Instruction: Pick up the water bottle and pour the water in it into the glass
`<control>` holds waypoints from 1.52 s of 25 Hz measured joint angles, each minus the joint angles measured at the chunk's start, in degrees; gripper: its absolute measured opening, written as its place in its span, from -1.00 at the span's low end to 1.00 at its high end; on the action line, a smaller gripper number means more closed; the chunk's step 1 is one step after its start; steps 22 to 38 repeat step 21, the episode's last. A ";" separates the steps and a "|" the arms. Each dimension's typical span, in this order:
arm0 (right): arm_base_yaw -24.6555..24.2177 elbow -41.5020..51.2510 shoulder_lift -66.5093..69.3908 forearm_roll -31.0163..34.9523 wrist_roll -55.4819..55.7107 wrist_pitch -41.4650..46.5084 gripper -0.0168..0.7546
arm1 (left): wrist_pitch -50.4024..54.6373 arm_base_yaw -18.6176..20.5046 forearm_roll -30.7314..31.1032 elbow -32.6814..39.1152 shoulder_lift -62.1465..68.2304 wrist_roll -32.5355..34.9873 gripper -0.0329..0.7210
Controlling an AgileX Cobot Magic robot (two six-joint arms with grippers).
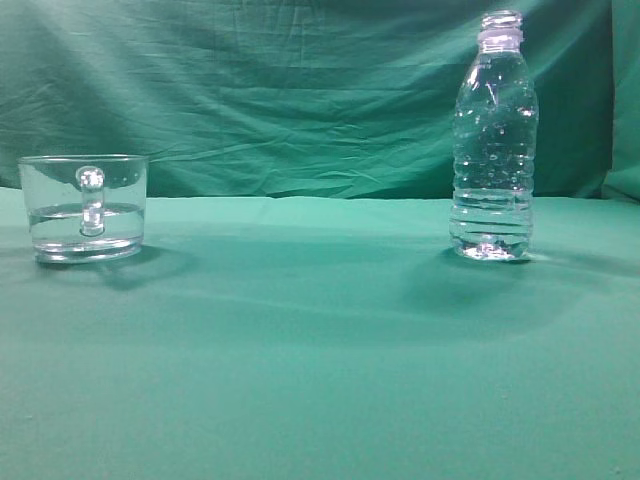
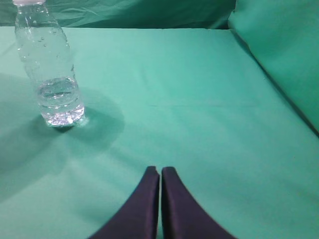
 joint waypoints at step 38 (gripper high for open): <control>0.00 0.13 0.00 0.78 -0.66 0.91 -0.96 | 0.00 0.00 0.00 0.00 0.00 0.00 -0.91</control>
